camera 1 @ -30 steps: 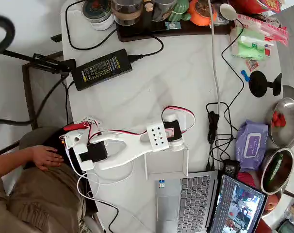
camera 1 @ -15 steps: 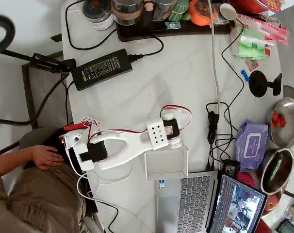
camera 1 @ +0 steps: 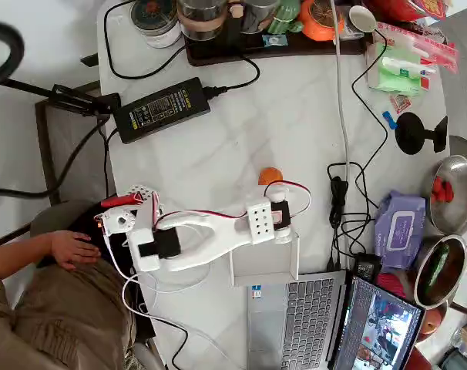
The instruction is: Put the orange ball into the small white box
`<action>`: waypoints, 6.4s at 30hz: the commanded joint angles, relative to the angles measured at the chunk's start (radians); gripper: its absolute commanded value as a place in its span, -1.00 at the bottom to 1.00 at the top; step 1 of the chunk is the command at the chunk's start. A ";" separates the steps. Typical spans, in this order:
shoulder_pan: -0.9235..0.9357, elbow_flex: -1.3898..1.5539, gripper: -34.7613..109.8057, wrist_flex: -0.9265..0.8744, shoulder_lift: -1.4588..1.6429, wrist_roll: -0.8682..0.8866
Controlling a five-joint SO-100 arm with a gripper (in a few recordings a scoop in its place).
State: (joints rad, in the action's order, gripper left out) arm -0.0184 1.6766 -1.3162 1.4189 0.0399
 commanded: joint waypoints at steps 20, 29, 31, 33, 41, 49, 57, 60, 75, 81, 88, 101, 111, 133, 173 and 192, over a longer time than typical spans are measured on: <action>-0.124 0.000 -0.02 0.011 -0.074 0.015; -0.123 -0.005 -0.02 0.017 -0.074 0.015; -0.123 -0.005 -0.02 0.040 -0.074 0.015; -0.123 -0.005 -0.02 0.054 -0.074 0.021; -0.060 -0.012 -0.02 0.055 -0.074 0.015; -0.055 -0.012 -0.02 0.054 -0.074 0.014; -0.055 -0.012 -0.18 0.054 -0.074 0.014; -0.055 -0.012 -0.20 0.054 -0.074 0.014; -0.055 -0.002 -0.40 0.054 -0.075 0.014; -0.055 0.000 -0.44 0.054 -0.075 0.014; -0.057 -0.032 -0.44 0.038 -0.054 0.015; -0.057 -0.075 -0.44 0.020 0.067 0.021; -0.038 -0.077 -0.44 -0.074 0.201 0.018; 0.146 -0.077 -0.44 -0.144 0.305 0.015; 0.617 -0.069 -0.44 -0.187 0.459 -0.081; 0.655 -0.080 -0.44 -0.072 0.258 -0.080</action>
State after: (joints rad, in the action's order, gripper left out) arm 0.6289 1.6199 -1.4067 1.6828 -0.0353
